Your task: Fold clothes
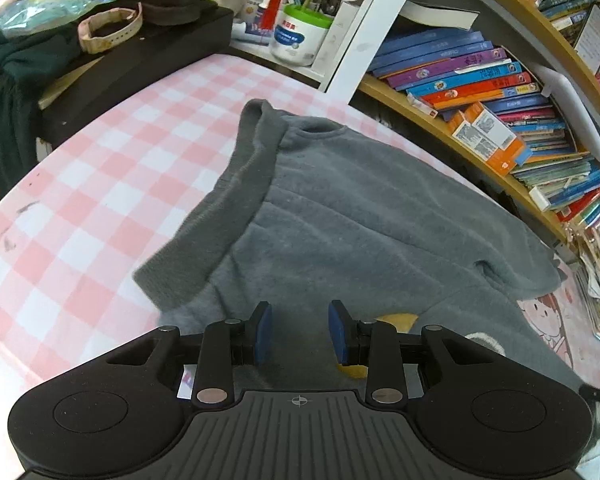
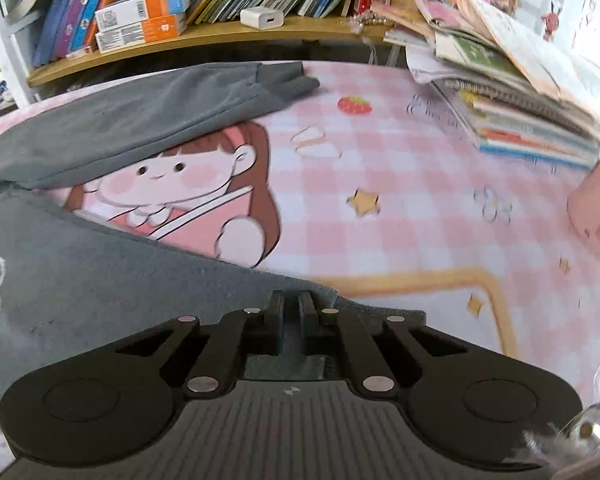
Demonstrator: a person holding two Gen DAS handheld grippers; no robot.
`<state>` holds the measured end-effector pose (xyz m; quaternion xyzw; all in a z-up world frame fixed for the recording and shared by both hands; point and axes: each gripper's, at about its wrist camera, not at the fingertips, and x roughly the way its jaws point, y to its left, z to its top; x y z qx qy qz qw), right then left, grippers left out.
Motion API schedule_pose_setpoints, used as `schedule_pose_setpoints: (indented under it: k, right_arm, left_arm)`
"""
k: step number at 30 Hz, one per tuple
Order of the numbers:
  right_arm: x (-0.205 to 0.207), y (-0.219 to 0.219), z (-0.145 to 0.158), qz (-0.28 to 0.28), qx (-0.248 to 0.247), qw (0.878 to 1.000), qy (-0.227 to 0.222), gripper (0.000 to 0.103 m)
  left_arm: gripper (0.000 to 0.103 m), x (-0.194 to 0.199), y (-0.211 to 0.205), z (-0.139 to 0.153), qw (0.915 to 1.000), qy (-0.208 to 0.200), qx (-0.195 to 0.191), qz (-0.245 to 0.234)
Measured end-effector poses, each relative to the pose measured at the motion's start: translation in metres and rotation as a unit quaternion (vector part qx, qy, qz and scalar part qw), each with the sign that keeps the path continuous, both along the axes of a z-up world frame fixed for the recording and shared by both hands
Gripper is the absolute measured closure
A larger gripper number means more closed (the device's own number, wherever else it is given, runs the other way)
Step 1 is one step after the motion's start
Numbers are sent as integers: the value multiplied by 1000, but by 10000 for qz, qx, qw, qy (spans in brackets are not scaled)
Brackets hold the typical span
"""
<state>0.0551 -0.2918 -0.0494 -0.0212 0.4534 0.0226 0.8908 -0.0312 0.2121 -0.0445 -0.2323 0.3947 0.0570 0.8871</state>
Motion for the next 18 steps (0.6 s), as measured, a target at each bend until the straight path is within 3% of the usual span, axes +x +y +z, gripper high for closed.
schedule_pose_setpoints:
  k: [3,6,11,15,18]
  right_arm:
    - [8,3,0,-9,-168,9998,-44,96]
    - [0,12,4,126,-220,9995,-161,78]
    - [-30,31,11,326,-212,9987,-315,77]
    - [-45,36,4,281,-168,9992,-209,76]
    - [-48,35,-2,195,-169,9996,-132,76]
  left_arm:
    - [72,-2,-1,3,9999,-117,-45,-60]
    - [72,-2,-2,7,9996,-219,29,-149]
    - [76,6,10,2,9998,-132,77,98]
    - [78,17,7,-2,9992,-36,297,-265]
    - [80,12,17,-5,9996,30,265,-10]
